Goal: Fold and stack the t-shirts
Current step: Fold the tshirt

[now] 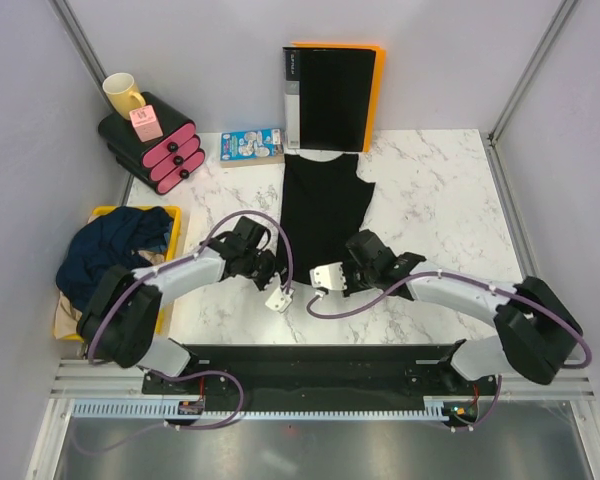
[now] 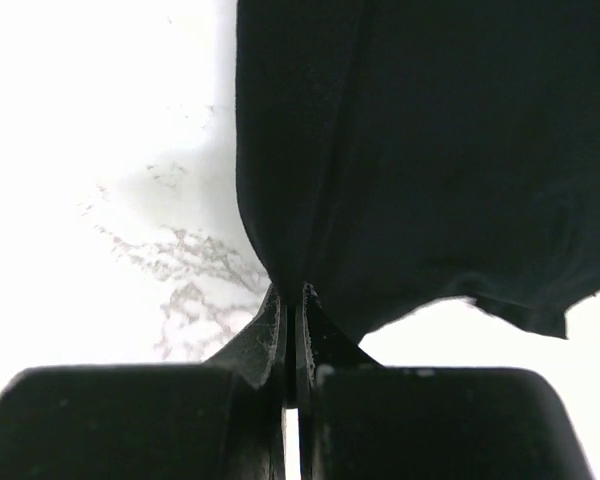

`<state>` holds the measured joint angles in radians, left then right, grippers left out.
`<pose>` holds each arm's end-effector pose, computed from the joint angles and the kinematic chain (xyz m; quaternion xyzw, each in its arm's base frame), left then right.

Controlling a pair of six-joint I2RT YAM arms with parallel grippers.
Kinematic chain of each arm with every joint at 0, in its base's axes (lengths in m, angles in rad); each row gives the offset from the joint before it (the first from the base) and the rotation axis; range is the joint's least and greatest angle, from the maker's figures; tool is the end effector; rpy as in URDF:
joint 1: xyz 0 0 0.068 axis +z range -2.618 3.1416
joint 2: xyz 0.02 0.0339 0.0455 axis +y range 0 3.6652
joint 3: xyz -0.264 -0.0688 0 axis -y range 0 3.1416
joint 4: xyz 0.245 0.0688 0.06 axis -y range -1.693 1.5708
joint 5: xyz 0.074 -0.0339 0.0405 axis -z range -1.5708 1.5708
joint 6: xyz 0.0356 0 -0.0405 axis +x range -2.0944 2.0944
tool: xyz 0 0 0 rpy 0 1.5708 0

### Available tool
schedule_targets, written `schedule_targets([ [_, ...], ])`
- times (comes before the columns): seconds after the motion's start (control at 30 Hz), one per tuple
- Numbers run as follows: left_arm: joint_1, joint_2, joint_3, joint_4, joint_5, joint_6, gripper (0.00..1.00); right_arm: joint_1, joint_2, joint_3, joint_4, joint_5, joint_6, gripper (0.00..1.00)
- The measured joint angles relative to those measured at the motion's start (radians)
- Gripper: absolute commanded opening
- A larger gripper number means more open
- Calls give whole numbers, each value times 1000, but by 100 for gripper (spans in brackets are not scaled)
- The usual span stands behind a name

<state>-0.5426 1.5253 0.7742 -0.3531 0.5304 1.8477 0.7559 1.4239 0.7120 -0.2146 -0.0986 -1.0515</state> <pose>0.2263 -0.1575 0.1604 0.8957 0.2881 -0.0671 0.3321 0.1954 0.1890 0.1725 -0.7540 0.5739 -0.0003 0.3197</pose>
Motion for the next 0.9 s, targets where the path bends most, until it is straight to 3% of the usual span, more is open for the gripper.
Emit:
schedule_targets([
  [0.27,-5,-298,-50,-164,84,-4,2,90,-197,110,-303,-31,62,0],
  [0.53,-18,-521,-92,-307,181,-4,2,129,-255,245,-523,-86,114,0],
  [0.9,-23,-622,-17,-514,282,6,2,210,-266,388,-711,-111,103,0],
])
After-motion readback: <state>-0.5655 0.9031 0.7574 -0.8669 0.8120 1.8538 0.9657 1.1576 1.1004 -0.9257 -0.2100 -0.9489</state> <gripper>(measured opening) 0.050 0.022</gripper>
